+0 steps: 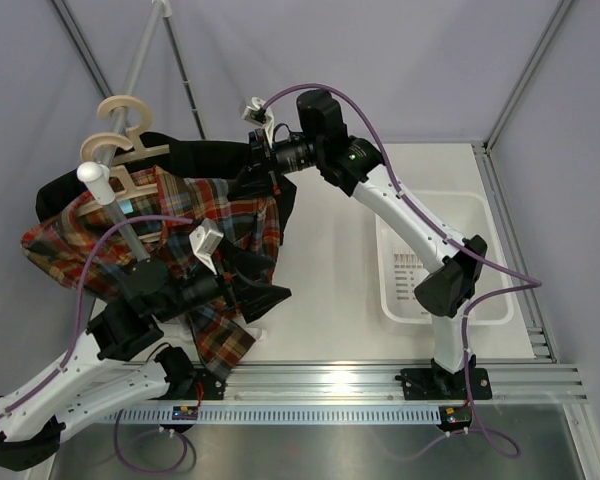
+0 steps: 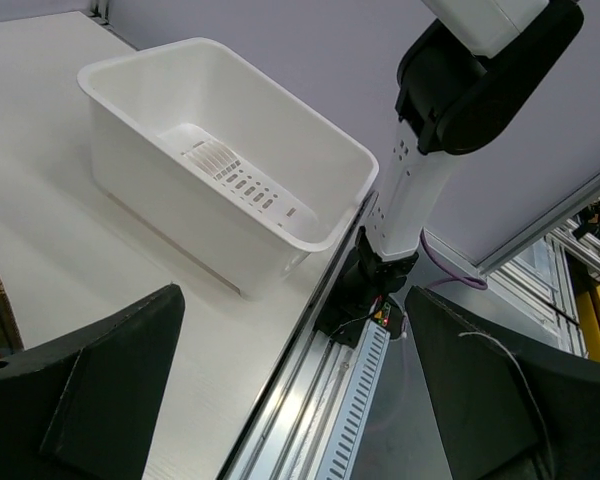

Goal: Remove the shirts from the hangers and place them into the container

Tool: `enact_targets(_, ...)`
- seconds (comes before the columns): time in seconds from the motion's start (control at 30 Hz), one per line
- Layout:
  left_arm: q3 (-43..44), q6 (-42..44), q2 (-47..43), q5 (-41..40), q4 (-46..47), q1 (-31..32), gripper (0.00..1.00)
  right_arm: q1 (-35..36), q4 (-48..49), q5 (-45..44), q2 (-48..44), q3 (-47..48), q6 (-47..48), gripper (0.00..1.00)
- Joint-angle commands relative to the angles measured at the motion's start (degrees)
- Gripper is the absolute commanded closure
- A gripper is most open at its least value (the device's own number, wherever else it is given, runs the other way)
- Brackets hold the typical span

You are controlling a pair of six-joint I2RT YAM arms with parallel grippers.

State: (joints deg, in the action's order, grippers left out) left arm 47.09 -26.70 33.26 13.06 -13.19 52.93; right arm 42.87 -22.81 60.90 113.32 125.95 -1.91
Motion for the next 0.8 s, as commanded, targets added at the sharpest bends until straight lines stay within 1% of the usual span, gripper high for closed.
enact_targets(0.0, 0.55, 0.86, 0.93, 3.20, 2.56, 0.33, 0.01, 0.72, -3.99, 0.97, 0.94, 3.60, 2.26, 0.96)
enact_targets(0.03, 0.63, 0.95, 1.11, 3.81, 2.64, 0.34, 0.01, 0.81, -3.82, 0.80, 0.85, 3.60, 3.31, 1.00)
enact_targets(0.13, 0.98, 1.04, 2.69, 5.13, 2.82, 0.33, 0.01, 1.34, -4.00, -0.08, 0.41, 4.04, 4.11, 1.00)
enact_targets(0.23, 0.73, 0.95, 3.83, 4.78, 3.52, 0.25, 0.01, 1.78, -7.07, -0.70, 1.20, 7.81, 4.64, 1.00)
enact_targets(0.4, -1.38, 3.49, 1.12, 4.87, 6.33, 0.25, 0.01, 2.39, -13.47, 0.09, 4.97, 18.09, 4.64, 1.00)
enact_targets(0.43, -1.39, 3.58, 0.85, 3.74, 6.42, 0.25, 0.01, 2.30, -14.45, 0.00, 5.77, 21.58, 4.46, 1.00)
enact_targets(0.5, -0.95, 3.93, 0.76, 3.03, 5.38, 0.25, 0.01, 2.39, -15.60, 0.27, 7.88, 24.07, 3.76, 1.00)
enact_targets(0.6, 2.73, 5.69, 3.21, 3.38, -0.24, 0.25, 0.01, 2.39, -13.50, 1.49, 9.73, 25.92, 1.92, 1.00)
enact_targets(0.63, 3.35, 5.78, 5.05, 3.29, -1.30, 0.25, 0.01, 2.39, -12.71, 1.67, 10.16, 26.27, -0.78, 1.00)
enact_targets(0.77, 3.97, 5.52, 7.43, 4.87, -1.22, 0.25, 0.01, 2.57, -8.68, 2.81, 13.24, 27.86, -4.23, 1.00)
